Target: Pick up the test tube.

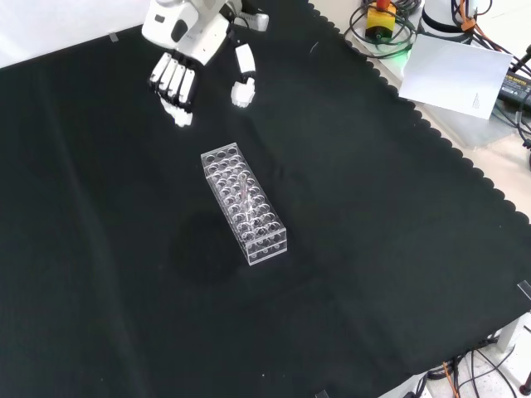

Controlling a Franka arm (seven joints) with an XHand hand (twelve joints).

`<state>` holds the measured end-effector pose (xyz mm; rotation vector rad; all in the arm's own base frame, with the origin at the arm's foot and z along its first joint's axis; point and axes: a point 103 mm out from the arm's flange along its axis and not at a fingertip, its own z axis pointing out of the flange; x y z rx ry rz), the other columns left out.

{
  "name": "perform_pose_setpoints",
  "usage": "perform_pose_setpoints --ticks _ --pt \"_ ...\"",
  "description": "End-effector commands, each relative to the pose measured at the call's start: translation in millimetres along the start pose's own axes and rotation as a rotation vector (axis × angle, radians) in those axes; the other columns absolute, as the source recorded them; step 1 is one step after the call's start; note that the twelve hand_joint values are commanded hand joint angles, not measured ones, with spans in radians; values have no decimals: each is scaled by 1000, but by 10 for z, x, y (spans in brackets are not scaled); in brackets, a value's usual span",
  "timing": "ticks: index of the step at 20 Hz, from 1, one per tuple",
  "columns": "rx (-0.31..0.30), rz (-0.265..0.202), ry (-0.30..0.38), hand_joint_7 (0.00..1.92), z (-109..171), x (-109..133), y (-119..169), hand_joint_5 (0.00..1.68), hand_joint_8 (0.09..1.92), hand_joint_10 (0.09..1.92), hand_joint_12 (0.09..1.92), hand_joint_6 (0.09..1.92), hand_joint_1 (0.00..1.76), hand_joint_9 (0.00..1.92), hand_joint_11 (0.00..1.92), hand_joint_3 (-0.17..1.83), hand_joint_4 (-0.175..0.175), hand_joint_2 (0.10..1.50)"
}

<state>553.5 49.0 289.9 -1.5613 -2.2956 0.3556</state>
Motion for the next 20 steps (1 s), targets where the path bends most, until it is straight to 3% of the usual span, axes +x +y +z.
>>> perform_pose_setpoints --ticks 1,16,20 --pt "60 -38 -21 301 142 89 169 400 851 953 1515 87 815 211 1 640 -95 633" --pt "128 -97 -9 327 445 350 470 423 851 951 1515 87 814 222 3 650 -103 632" --pt "109 -94 4 400 512 379 531 467 865 951 1509 107 820 266 27 653 -117 627"
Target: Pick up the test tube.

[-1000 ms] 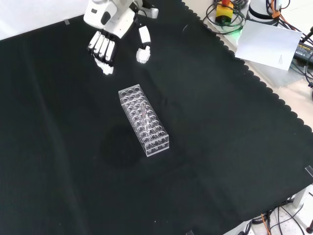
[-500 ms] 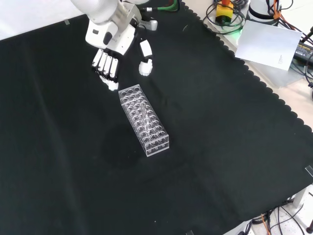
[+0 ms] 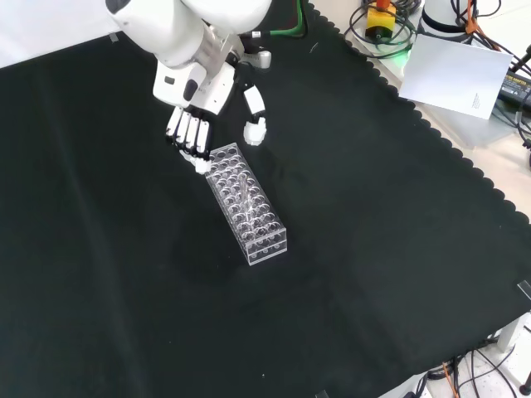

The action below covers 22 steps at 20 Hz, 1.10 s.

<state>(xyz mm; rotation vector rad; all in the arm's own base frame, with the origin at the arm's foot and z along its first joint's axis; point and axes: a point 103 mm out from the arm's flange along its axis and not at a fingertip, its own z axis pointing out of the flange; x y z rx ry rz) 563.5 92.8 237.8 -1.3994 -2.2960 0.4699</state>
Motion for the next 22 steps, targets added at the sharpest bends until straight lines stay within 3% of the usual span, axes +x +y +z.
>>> perform_pose_setpoints --ticks 1,3,7,9,16,22 --pt "-22 -3 14 452 87 77 115 496 867 943 1499 132 833 308 54 657 -124 619" --pt "-37 9 14 563 113 96 143 536 860 916 1482 243 877 399 116 667 -141 590" --pt "-51 27 12 747 158 154 181 525 859 877 1458 673 977 544 209 667 -172 529" --pt "-59 25 23 790 162 158 176 522 869 874 1457 766 1013 579 226 666 -175 505" --pt "-46 30 15 829 209 225 236 527 886 875 1457 829 1050 609 241 670 -175 484" --pt "-13 32 -1 835 361 421 435 529 891 877 1456 841 1058 615 244 673 -175 482"
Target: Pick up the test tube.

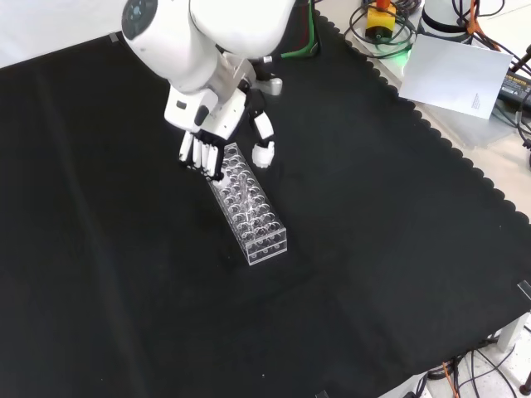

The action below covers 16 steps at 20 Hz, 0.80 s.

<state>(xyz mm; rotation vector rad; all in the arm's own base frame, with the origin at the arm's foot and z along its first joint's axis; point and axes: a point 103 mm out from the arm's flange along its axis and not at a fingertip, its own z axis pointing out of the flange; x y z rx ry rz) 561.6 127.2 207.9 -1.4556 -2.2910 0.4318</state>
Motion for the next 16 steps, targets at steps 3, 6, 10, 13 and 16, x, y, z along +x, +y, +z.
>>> perform_pose_setpoints --ticks 3,6,10,13,16 --pt "21 -6 2 842 164 179 169 528 896 878 1455 847 1060 618 244 675 -175 480" --pt "21 -1 -9 864 196 166 177 529 905 880 1454 855 1066 622 245 678 -175 479" --pt "23 17 -40 909 225 115 177 566 918 879 1447 880 1095 652 267 689 -175 477" --pt "27 29 -54 936 238 81 172 606 924 877 1444 896 1110 674 285 697 -175 478" --pt "23 39 -63 963 230 65 162 649 922 867 1437 899 1121 698 304 708 -175 477"
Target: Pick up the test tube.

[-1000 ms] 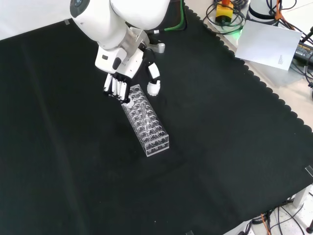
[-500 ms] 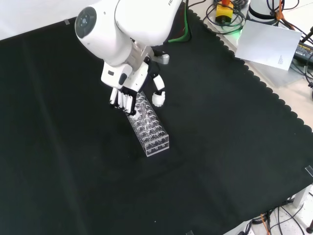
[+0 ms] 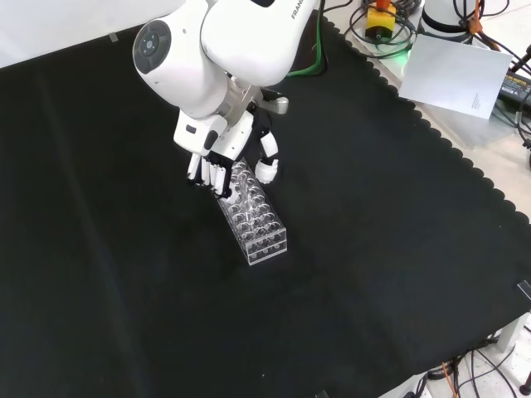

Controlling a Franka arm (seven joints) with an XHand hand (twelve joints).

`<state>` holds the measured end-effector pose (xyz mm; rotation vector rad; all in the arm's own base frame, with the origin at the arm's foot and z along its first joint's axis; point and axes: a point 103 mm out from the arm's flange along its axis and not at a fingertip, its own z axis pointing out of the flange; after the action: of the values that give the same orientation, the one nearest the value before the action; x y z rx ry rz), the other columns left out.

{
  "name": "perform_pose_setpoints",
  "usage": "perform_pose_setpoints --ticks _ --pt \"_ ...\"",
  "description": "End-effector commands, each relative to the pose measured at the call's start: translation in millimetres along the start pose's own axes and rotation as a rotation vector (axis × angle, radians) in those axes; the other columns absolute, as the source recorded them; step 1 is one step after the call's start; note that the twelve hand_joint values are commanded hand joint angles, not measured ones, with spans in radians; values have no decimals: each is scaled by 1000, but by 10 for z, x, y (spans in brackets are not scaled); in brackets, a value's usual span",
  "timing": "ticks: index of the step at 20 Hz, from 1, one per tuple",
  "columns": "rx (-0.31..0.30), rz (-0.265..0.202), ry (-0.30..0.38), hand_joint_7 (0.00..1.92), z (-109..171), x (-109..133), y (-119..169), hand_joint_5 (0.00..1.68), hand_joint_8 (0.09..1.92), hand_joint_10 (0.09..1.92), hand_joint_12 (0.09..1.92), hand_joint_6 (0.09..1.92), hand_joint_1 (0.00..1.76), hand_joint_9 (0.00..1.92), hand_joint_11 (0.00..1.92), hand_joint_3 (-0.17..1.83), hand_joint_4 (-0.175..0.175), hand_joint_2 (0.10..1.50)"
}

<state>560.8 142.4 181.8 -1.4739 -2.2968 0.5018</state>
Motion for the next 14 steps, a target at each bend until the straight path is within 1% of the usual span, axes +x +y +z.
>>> perform_pose_setpoints --ticks 1,5,7,14 --pt "-5 21 -20 972 3 -40 -15 662 923 866 1436 901 1123 704 309 710 -175 476" --pt "-11 31 -4 1024 -13 -40 -10 700 921 855 1430 898 1130 738 322 721 -175 476" --pt "-14 31 -4 1081 -28 -17 5 730 920 833 1428 893 1130 782 328 733 -175 473" --pt "-27 39 19 1320 -62 46 45 883 907 793 1390 864 1129 1043 458 739 -175 474"
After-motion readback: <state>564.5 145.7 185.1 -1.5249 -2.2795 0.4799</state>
